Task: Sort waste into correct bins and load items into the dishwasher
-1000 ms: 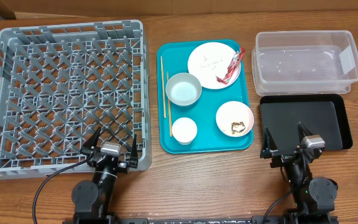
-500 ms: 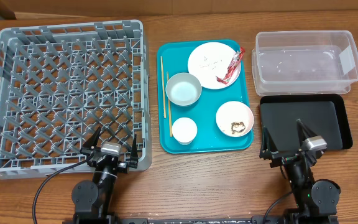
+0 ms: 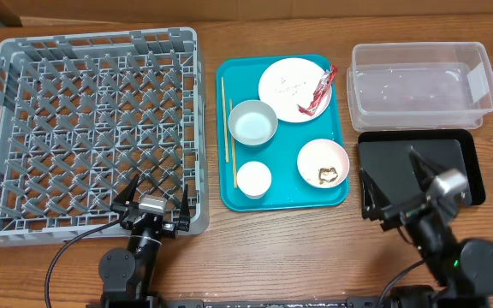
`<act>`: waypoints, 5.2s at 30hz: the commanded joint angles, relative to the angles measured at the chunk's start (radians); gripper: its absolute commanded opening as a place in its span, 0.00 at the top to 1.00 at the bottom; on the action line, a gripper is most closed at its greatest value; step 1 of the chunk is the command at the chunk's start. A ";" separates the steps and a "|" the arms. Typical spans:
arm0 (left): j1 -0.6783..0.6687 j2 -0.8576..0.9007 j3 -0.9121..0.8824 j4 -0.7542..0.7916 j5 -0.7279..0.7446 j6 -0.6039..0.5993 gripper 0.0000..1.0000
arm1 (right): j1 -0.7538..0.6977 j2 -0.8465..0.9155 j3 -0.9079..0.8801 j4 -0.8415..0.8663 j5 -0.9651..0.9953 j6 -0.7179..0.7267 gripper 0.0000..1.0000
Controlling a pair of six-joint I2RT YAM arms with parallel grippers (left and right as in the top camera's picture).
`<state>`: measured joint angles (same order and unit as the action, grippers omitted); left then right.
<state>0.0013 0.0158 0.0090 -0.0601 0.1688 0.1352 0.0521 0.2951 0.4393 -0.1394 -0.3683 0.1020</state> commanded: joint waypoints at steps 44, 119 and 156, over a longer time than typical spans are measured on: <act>-0.002 -0.011 -0.004 -0.002 0.000 0.018 0.00 | 0.366 1.852 1.210 -0.385 0.731 0.558 0.05; -0.002 -0.011 -0.004 -0.002 0.000 0.018 0.00 | -0.020 1.648 1.411 -0.758 0.523 0.413 0.15; -0.002 -0.011 -0.004 -0.002 0.000 0.018 0.00 | 0.287 2.077 1.432 -0.515 0.471 0.312 0.76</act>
<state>0.0013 0.0154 0.0090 -0.0601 0.1688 0.1352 0.3416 2.3466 1.8652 -0.6483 0.1219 0.4183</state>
